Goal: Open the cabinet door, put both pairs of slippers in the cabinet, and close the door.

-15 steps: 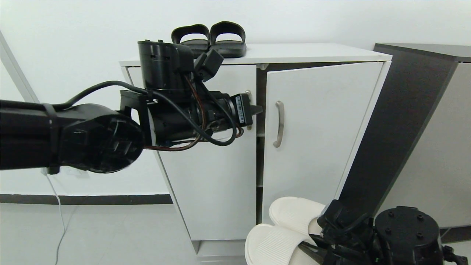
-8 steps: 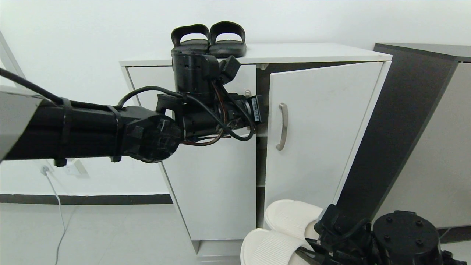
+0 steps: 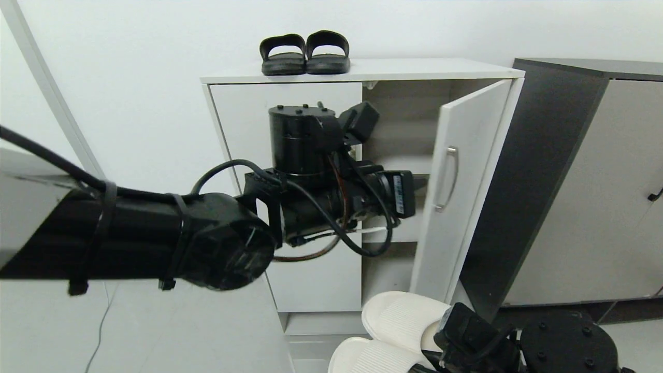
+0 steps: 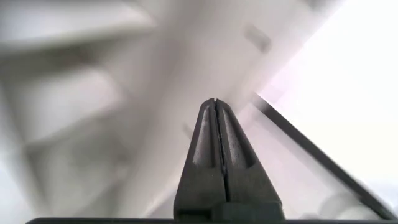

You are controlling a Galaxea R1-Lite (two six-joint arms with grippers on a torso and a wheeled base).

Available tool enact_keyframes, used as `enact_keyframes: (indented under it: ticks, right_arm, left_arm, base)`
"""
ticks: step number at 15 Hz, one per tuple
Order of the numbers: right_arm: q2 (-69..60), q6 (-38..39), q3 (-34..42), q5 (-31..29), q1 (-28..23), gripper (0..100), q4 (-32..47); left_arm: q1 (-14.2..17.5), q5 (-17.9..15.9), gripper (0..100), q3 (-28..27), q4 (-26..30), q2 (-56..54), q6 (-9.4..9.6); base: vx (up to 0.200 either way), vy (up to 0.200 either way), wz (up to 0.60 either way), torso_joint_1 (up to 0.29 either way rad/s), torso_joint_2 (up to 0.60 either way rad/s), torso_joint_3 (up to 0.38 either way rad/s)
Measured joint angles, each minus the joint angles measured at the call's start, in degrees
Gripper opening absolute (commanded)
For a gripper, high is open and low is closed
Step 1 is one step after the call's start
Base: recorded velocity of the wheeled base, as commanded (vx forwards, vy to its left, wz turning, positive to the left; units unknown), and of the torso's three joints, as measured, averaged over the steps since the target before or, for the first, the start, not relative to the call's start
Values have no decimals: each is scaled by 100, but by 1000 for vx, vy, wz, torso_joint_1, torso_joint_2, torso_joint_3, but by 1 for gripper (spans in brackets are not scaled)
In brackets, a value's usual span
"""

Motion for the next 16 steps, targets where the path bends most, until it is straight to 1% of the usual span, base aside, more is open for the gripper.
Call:
enact_keyframes:
  ticks: [1,2,3,5,7,9,11,13,15,16]
  right_arm:
    - [1,-1,5,-6,6,0,-6]
    - [0,2,9,-15,5,0,-11]
    - [0,7,6,-13,-16,0,-22]
    - [20,18,-80,-6,-247,0,-27]
    - [78,22,-229,-13,-562,0,-27]
    - [146,32,-408,-2,-833,0,-33]
    - [177,73,-494,-2,-934,0,-28]
    - [194,73,-529,2,-957,0,-28]
    - [205,73,-571,2,-975,0,-24]
    - [205,73,-601,2,-997,0,-27]
  left_arm:
    - [-140,-4,0,63,-82,-48,55]
    - [-182,-4,0,107,-130,-88,66]
    - [-140,2,0,146,-156,-130,68]
    - [124,5,0,335,-208,-367,55]
    - [345,5,0,697,-194,-763,44]
    - [468,7,0,1296,-185,-1473,35]
    - [523,5,0,2014,-68,-2352,35]
    - [650,54,0,2649,336,-3372,35]
    - [883,158,0,3154,1178,-4521,44]
    - [1080,224,0,3349,1744,-5154,63]
  base:
    - [-200,0,0,-7,2,-2]
    - [0,0,0,0,0,0]
    - [0,0,0,0,0,0]
    - [0,0,0,0,0,0]
    - [0,0,0,0,0,0]
    - [0,0,0,0,0,0]
    - [0,0,0,0,0,0]
    - [0,0,0,0,0,0]
    - [0,0,0,0,0,0]
    - [0,0,0,0,0,0]
